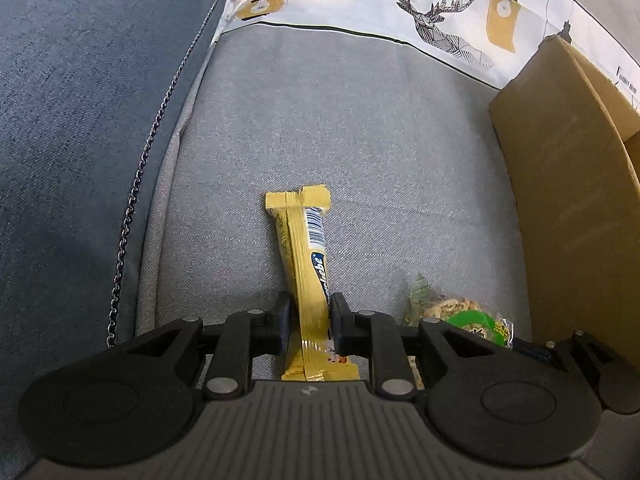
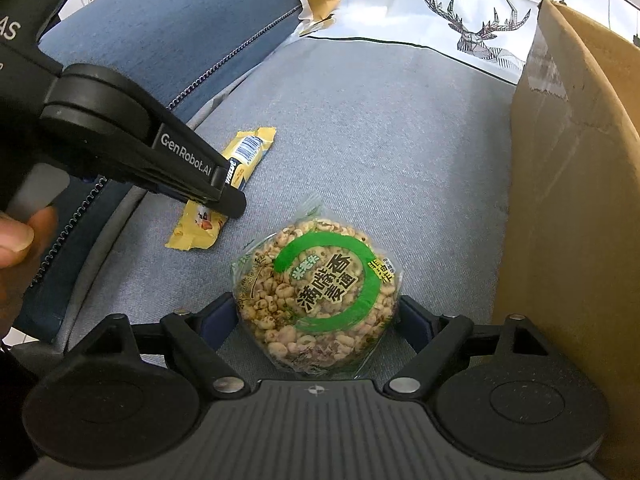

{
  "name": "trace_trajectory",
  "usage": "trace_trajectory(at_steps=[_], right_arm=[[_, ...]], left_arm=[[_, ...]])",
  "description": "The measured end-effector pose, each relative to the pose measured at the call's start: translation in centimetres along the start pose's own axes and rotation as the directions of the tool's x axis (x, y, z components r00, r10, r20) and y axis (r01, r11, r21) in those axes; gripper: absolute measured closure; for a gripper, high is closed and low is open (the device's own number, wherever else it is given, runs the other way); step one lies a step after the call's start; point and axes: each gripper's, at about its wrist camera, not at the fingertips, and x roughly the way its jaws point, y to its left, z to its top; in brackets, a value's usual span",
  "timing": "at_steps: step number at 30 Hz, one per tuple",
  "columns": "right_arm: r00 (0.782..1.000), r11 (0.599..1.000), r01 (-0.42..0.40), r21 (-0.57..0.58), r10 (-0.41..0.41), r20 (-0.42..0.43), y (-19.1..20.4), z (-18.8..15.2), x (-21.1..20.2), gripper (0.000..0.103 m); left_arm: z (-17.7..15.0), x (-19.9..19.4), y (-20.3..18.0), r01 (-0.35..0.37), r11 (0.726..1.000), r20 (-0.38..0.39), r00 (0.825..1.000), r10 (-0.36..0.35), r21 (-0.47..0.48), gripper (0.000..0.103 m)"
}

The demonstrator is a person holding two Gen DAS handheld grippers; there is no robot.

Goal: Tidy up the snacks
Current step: 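Carry the yellow bar with the left tool while the right tool carries the grain pack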

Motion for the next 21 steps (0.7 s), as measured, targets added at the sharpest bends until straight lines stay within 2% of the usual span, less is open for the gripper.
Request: trace_trajectory(at_steps=[14,19,21], right_arm=[[0.999,0.999,0.030,-0.021,-0.029,0.021,0.7,-0.2,-0.3,0.020],[0.997,0.998,0.053,-0.025,-0.051,0.064,0.8,-0.1,-1.1,0.020],[0.994,0.998,0.062,-0.023,-0.059,0.089,0.7,0.0,-1.8,0.020]], left_arm=[[-0.1,0.3,-0.4,-0.010,0.999,0.004,1.000,0.010,0.043,0.080],[-0.2,0.3,-0.5,-0.016,0.997,0.008,1.000,0.015,0.073,0.081],[-0.4,0.3,-0.6,-0.018,0.996,0.010,1.000,0.017,0.088,0.086]])
